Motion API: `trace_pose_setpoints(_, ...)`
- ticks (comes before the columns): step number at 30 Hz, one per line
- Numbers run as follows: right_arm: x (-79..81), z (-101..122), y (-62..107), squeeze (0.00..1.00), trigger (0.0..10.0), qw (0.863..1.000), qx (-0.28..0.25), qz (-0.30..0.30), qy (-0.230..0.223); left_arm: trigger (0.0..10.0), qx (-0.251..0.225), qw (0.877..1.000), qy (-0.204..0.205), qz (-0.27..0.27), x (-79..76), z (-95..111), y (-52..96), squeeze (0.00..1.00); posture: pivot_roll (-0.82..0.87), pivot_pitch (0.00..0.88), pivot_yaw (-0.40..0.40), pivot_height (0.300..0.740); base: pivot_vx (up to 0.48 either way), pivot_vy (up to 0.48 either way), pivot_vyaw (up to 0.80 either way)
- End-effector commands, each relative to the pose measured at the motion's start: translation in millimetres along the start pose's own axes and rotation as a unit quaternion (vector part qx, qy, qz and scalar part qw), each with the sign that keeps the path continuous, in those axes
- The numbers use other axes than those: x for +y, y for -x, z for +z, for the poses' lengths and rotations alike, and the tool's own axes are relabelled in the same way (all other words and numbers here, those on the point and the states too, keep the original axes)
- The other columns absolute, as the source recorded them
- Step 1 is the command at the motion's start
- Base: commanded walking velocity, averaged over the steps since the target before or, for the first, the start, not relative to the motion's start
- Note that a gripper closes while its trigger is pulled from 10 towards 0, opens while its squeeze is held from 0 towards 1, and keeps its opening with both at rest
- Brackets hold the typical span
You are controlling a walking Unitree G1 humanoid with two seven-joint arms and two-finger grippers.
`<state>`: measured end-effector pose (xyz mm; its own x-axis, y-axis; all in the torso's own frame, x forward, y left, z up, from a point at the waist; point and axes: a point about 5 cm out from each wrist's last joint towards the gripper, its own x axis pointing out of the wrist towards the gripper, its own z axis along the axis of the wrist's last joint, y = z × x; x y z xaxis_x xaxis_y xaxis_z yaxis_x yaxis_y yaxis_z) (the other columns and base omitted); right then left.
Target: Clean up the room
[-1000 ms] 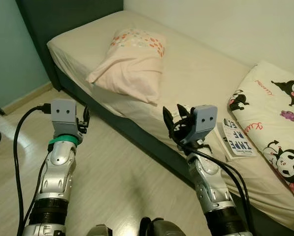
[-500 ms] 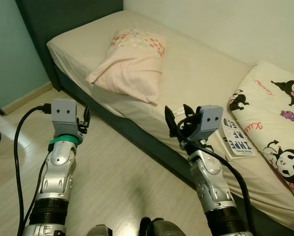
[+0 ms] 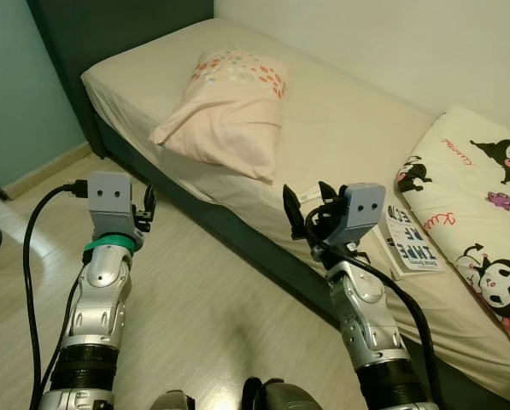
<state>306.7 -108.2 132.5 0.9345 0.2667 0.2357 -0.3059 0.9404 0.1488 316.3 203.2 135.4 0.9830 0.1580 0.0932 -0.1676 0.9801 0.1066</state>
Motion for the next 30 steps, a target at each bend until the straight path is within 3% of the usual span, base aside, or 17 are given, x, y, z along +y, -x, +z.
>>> trace_pose_setpoints(1, -1.3, -4, 1.9, 0.00, 8.5, 1.000, 0.011, -0.001, -0.001, 10.0, 0.018, 1.000, 0.007, 0.001, -2.3, -7, 1.1, 0.00, -0.01, 0.021, -0.036, 0.740, 0.000, 0.000, 0.00)
trace_pose_setpoints(4, -1.2, -4, 1.7, 0.00, 8.5, 1.000, 0.012, 0.001, -0.001, 10.0, 0.018, 1.000, 0.007, 0.002, -2.2, -7, 1.1, 0.00, -0.01, 0.021, -0.036, 0.740, 0.000, 0.000, 0.00)
trace_pose_setpoints(5, -1.3, -4, 1.7, 0.00, 10.0, 1.000, 0.012, 0.000, 0.000, 10.0, 0.018, 1.000, 0.007, 0.002, -2.2, -7, 1.1, 0.00, -0.01, 0.021, -0.036, 0.740, 0.000, 0.000, 0.00)
trace_pose_setpoints(16, -1.5, -6, 1.8, 0.00, 10.0, 1.000, 0.018, -0.001, -0.005, 10.0, 0.018, 1.000, 0.006, 0.002, -2.4, -8, 1.1, 0.00, -0.01, 0.022, -0.036, 0.740, 0.000, 0.000, 0.00)
trace_pose_setpoints(30, -2.9, -10, 3.6, 0.00, 10.0, 1.000, 0.028, -0.008, -0.007, 10.0, 0.039, 0.999, 0.010, -0.037, -14.5, -15, 6.5, 0.00, -0.01, 0.022, -0.036, 0.740, 0.000, 0.000, 0.00)
